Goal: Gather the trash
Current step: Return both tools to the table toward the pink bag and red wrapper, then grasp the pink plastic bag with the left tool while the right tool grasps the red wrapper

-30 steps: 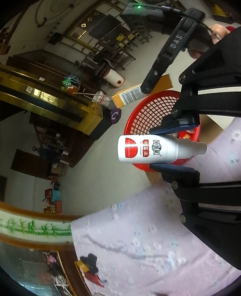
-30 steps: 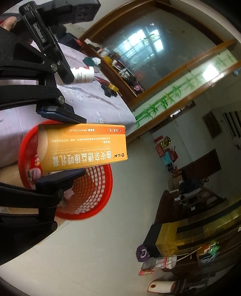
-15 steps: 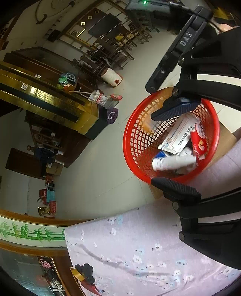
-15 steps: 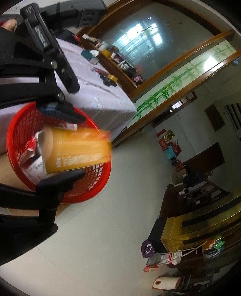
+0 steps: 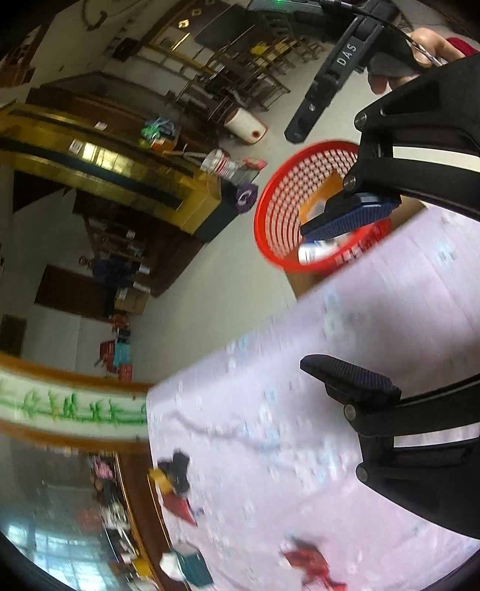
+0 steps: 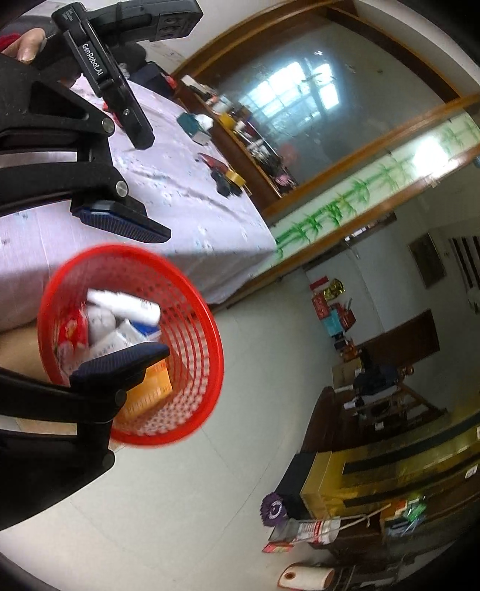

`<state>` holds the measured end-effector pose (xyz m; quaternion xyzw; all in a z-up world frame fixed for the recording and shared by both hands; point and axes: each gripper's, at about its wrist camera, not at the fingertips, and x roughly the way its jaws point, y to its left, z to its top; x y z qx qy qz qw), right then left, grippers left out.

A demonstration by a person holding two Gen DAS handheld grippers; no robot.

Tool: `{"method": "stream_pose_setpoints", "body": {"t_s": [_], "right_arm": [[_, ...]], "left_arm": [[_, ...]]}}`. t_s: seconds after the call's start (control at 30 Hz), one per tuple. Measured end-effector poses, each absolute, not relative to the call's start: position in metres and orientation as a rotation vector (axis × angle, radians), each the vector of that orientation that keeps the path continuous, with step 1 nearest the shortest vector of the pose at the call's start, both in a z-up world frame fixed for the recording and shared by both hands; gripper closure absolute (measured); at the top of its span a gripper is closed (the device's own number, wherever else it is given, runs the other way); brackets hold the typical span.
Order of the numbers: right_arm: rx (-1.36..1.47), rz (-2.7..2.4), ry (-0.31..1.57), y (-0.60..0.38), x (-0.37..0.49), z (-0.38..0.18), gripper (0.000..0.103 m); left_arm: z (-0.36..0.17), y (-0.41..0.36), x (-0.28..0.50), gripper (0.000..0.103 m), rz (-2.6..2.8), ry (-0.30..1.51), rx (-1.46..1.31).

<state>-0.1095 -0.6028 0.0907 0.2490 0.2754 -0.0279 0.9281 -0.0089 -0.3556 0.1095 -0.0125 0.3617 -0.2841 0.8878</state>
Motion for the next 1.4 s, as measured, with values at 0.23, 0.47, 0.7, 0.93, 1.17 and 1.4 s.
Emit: {"method": "stream_pose_setpoints", "body": {"t_s": [0.23,0.47,0.7,0.93,1.17,1.4], "right_arm": [[0.448,0.055,0.608,-0.546,-0.091,0.098,0.043],[0.384,0.169,0.649,-0.484,-0.073,0.100,0.042],[0.321,0.249,0.685,-0.444,-0.063,0.096,0.039],[0.303,0.314,0.737,-0.419,-0.054,0.096,0.039],[0.248,0.385,0.752,-0.382,-0.041,0.110,0.039],[0.246,0.497,0.810,-0.325,0.009,0.109,0.037]], "left_arm": [[0.109,-0.256,-0.001,0.040,-0.423,0.747,-0.048],[0.101,-0.139,0.031,0.040,-0.187,0.790,-0.061],[0.069,-0.049,0.088,0.040,-0.013,0.887,-0.165],[0.034,-0.043,0.123,0.040,0.002,0.955,-0.151],[0.017,-0.047,0.128,0.055,-0.041,0.944,-0.166],[0.031,-0.042,0.104,0.069,-0.053,0.924,-0.185]]}}
